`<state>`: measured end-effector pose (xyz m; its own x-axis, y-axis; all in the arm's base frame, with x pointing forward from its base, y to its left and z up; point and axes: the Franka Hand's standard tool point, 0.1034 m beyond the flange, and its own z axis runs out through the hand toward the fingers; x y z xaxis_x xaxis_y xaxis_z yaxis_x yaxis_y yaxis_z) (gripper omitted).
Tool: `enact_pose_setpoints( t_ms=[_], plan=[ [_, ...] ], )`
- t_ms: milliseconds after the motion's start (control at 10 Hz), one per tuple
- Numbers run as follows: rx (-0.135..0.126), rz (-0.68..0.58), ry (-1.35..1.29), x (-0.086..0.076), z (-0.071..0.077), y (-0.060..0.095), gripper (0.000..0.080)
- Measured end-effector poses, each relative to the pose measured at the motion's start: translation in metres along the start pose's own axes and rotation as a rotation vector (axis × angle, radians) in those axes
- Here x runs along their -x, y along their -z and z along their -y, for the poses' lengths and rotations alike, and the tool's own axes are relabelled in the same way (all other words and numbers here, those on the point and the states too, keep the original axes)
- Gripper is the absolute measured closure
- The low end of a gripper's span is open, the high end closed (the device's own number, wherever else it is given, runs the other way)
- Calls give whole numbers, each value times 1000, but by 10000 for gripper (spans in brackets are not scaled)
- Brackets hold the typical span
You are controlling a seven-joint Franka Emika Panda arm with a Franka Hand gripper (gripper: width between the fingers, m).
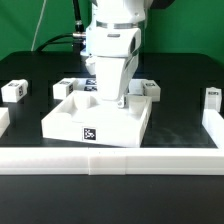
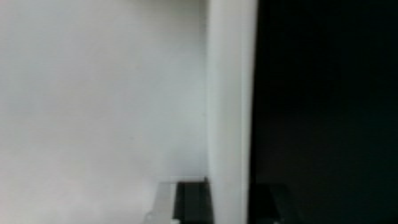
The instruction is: Assemble one leg
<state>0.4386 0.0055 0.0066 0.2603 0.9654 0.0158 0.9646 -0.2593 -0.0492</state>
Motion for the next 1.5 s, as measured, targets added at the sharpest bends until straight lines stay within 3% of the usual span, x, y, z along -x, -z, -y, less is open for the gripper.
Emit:
enact_pose_setpoints(
  t_ms=[200,400,600,700,1200,1500],
  plan=[
    [1,0,1,0,0,0,739],
    [9,-2,93,-1,-11,1,739],
    [28,3,188,-17,-23,1,739],
    [36,8,196,-29,-23,0,739],
    [36,8,198,-28,-23,0,739],
    [30,8,240,-51,-27,0,739]
  ],
)
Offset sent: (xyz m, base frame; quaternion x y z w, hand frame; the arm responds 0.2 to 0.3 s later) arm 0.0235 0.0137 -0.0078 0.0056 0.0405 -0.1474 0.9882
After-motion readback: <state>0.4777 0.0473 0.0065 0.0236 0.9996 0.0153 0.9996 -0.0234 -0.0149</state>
